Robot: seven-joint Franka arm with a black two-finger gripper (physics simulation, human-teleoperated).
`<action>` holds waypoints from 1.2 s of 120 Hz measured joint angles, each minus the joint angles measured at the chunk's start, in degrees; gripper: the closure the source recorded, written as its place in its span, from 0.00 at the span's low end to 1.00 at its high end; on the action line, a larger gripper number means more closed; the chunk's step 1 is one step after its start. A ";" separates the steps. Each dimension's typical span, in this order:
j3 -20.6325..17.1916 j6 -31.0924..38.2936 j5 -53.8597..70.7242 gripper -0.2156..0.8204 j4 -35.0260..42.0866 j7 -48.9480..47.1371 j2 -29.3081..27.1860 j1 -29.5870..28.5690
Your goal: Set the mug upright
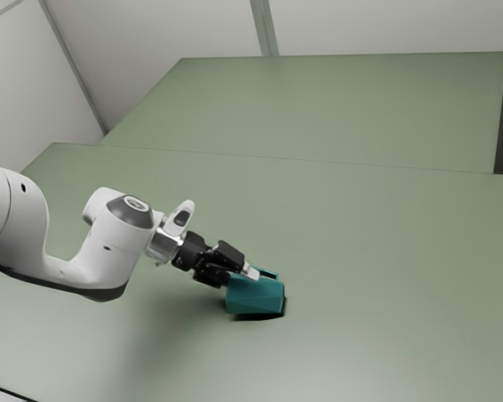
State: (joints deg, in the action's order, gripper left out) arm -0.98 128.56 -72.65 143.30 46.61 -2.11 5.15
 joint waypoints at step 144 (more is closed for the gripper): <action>-0.57 -6.27 63.81 0.96 -23.24 -15.42 -1.50 -2.23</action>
State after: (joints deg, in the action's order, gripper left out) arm -1.55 122.29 -8.84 120.06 31.19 -3.61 2.91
